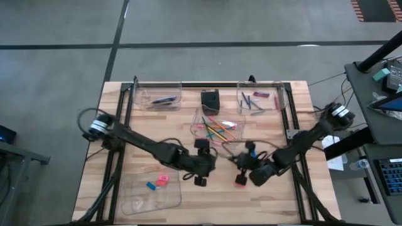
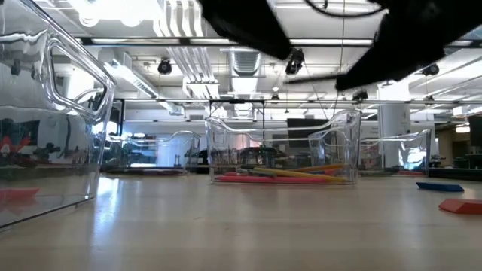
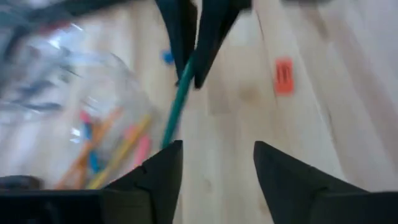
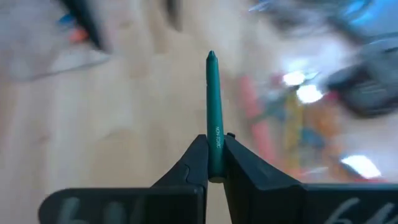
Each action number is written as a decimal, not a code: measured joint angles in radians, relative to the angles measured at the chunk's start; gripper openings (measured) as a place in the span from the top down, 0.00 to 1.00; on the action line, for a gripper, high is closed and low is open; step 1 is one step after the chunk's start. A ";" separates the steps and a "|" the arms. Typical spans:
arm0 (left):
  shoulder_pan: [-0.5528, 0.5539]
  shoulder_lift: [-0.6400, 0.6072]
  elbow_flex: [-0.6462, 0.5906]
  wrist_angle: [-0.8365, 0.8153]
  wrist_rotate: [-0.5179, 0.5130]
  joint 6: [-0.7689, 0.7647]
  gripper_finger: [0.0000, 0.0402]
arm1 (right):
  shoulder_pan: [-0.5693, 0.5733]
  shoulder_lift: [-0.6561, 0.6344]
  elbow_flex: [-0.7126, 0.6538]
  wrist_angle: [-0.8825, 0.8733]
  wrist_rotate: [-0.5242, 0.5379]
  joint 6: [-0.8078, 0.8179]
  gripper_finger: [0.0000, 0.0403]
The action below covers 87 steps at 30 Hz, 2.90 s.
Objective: Sort crayons/erasers/pens/pencils in bins
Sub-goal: Put the green crayon into the top right transparent bin, then put the blue eraser into the bottom left transparent bin
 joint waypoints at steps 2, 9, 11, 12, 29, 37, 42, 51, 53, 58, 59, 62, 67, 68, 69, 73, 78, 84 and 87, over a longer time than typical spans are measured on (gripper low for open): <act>-0.003 -0.056 -0.013 0.006 -0.037 -0.019 0.53 | -0.008 -0.074 0.002 -0.081 0.073 0.010 0.95; -0.014 -0.144 -0.099 0.121 -0.067 -0.070 0.51 | -0.176 -0.338 0.001 -0.573 0.221 0.221 0.95; -0.016 -0.144 -0.130 0.205 -0.068 -0.063 0.51 | -0.285 -0.400 -0.005 -0.684 0.203 0.267 0.95; -0.016 -0.144 -0.143 0.234 -0.067 -0.057 0.51 | -0.341 -0.418 -0.015 -0.720 0.184 0.266 0.95; -0.012 -0.144 -0.193 0.284 -0.069 -0.042 0.51 | -1.082 -0.493 -0.058 -0.633 -0.228 -0.186 0.76; -0.012 -0.144 -0.195 0.284 -0.054 -0.044 0.51 | -1.100 -0.513 -0.002 -0.649 -0.440 -0.213 0.54; -0.012 -0.144 -0.195 0.284 -0.038 -0.045 0.51 | -1.023 -0.555 -0.009 -0.650 -0.941 -0.180 0.52; -0.014 -0.143 -0.198 0.284 -0.027 -0.047 0.51 | -0.581 -0.657 -0.046 -0.821 -0.847 0.031 0.53; -0.013 -0.142 -0.198 0.284 -0.026 -0.047 0.51 | -0.472 -0.674 -0.061 -0.829 -0.752 0.076 0.53; -0.013 -0.142 -0.198 0.288 -0.025 -0.046 0.51 | -0.292 -0.664 -0.154 -0.813 -0.534 0.280 0.53; -0.013 -0.142 -0.198 0.288 -0.025 -0.046 0.51 | -0.289 -0.654 -0.178 -0.801 -0.527 0.337 0.53; -0.013 -0.141 -0.198 0.300 -0.025 -0.046 0.51 | -0.289 -0.629 -0.263 -0.701 -0.520 0.396 0.53; -0.013 -0.141 -0.198 0.307 -0.024 -0.046 0.51 | -0.305 -0.584 -0.376 -0.501 -0.543 0.284 0.53; -0.013 -0.141 -0.199 0.307 -0.024 -0.046 0.51 | -0.306 -0.577 -0.388 -0.476 -0.541 0.264 0.53; -0.013 -0.141 -0.199 0.307 -0.024 -0.046 0.51 | -0.309 -0.572 -0.398 -0.453 -0.540 0.244 0.53; -0.013 -0.141 -0.199 0.306 -0.024 -0.046 0.51 | -0.318 -0.562 -0.437 -0.363 -0.534 0.180 0.53; -0.013 -0.141 -0.199 0.306 -0.024 -0.046 0.51 | -0.323 -0.557 -0.475 -0.301 -0.535 0.142 0.52; -0.013 -0.141 -0.199 0.306 -0.024 -0.046 0.51 | -0.323 -0.554 -0.548 -0.190 -0.534 0.129 0.52; -0.013 -0.141 -0.199 0.305 -0.024 -0.046 0.51 | -0.323 -0.544 -0.579 -0.119 -0.537 0.107 0.52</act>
